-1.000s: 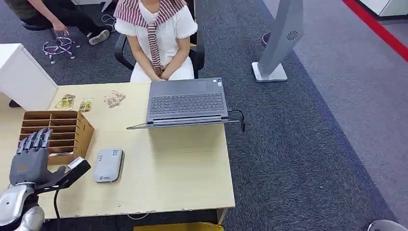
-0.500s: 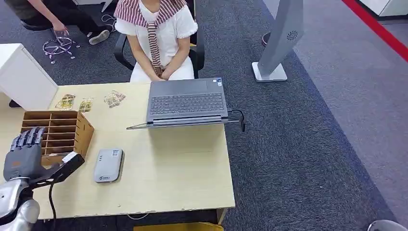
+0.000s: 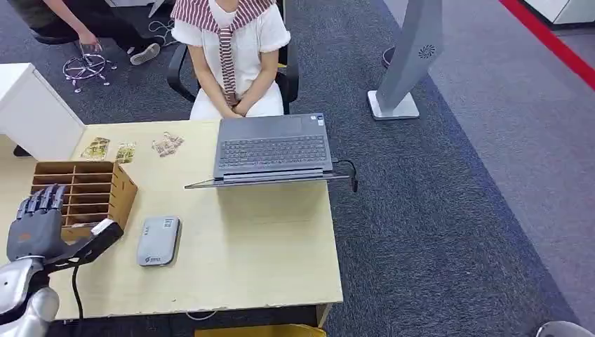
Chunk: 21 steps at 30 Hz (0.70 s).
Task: Pass the card to the sensor for recognition and then transmit it.
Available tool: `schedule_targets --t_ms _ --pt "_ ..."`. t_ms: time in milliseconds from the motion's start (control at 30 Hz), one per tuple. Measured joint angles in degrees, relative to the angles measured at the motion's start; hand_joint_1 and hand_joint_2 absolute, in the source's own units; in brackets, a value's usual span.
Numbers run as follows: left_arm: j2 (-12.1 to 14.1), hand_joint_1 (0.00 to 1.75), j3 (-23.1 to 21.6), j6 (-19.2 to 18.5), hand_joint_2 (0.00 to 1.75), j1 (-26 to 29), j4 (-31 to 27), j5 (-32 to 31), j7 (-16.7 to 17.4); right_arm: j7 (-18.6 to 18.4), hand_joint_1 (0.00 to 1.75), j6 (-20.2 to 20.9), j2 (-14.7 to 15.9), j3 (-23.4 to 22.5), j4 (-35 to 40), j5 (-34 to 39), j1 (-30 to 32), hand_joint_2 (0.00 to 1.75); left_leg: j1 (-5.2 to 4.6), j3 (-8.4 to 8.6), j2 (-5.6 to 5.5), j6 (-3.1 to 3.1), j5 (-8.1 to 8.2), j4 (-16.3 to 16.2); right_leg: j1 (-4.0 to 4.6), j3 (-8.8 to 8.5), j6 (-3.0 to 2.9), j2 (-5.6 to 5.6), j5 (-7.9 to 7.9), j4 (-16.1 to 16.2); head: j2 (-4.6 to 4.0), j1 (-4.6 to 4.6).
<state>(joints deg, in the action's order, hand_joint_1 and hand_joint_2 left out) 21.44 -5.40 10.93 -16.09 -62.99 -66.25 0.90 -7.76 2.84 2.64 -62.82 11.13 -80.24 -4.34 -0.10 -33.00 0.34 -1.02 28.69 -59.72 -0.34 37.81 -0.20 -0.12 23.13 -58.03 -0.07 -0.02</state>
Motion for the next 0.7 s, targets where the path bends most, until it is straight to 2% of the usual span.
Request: schedule_targets --t_ms 700 --pt "-2.2 0.00 -0.3 -2.4 1.75 -0.2 -0.5 -1.0 1.0 0.2 0.00 0.0 0.0 0.1 0.0 -0.3 0.0 0.00 0.00 0.02 0.01 0.00 0.00 0.0 0.00 0.00 0.00 0.03 0.00 0.0 0.00 0.00"
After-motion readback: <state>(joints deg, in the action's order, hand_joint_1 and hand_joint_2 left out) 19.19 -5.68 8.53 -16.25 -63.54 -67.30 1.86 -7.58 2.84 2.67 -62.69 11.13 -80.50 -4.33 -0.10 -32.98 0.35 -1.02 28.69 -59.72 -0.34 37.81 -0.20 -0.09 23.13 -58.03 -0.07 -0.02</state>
